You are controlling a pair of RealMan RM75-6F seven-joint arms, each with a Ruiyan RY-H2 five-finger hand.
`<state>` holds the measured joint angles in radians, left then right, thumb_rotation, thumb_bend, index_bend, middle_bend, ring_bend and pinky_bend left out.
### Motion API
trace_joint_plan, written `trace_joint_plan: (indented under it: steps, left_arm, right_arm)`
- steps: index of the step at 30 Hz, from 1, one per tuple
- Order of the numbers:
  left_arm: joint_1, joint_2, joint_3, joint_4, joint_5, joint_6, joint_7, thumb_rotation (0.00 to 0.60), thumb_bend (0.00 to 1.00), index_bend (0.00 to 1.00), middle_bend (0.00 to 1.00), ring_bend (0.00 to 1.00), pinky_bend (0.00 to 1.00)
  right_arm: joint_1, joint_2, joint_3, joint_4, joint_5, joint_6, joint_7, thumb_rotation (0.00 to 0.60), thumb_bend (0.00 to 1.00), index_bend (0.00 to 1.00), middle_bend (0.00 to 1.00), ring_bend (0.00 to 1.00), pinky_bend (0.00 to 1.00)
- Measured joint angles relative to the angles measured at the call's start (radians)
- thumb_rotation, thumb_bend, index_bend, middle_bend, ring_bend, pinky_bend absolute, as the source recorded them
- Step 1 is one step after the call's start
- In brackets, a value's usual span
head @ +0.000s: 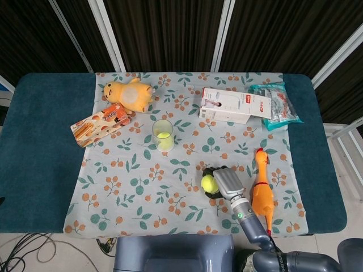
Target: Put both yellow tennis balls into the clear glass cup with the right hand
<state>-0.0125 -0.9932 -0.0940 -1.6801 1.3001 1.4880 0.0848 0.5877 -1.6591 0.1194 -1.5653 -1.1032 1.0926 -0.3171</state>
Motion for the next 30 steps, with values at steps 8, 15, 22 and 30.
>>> trace_joint_plan:
  steps: [8,15,22,30]
  left_arm:
    - [0.000,0.001,0.001,-0.002,0.001,0.000,0.000,0.600,0.06,0.12,0.00,0.00,0.10]
    - [0.001,0.004,-0.001,-0.002,-0.003,-0.001,-0.008,0.600,0.06,0.13,0.00,0.00,0.10]
    - [0.002,0.008,-0.003,-0.001,-0.008,0.000,-0.017,0.600,0.06,0.13,0.00,0.00,0.10]
    - [0.000,0.005,-0.001,-0.003,-0.006,-0.003,-0.007,0.600,0.06,0.13,0.00,0.00,0.10]
  right_arm:
    - [0.043,0.038,0.066,-0.035,0.008,-0.021,-0.035,0.600,0.55,0.69,0.46,0.67,0.57]
    - [0.124,0.069,0.198,-0.071,0.089,-0.052,-0.084,0.600,0.55,0.69,0.46,0.67,0.65]
    - [0.242,0.098,0.351,-0.077,0.211,-0.075,-0.126,0.600,0.55,0.69,0.46,0.65,0.72]
    - [0.391,0.080,0.422,-0.028,0.356,-0.102,-0.198,0.600,0.55,0.69,0.43,0.53,0.78]
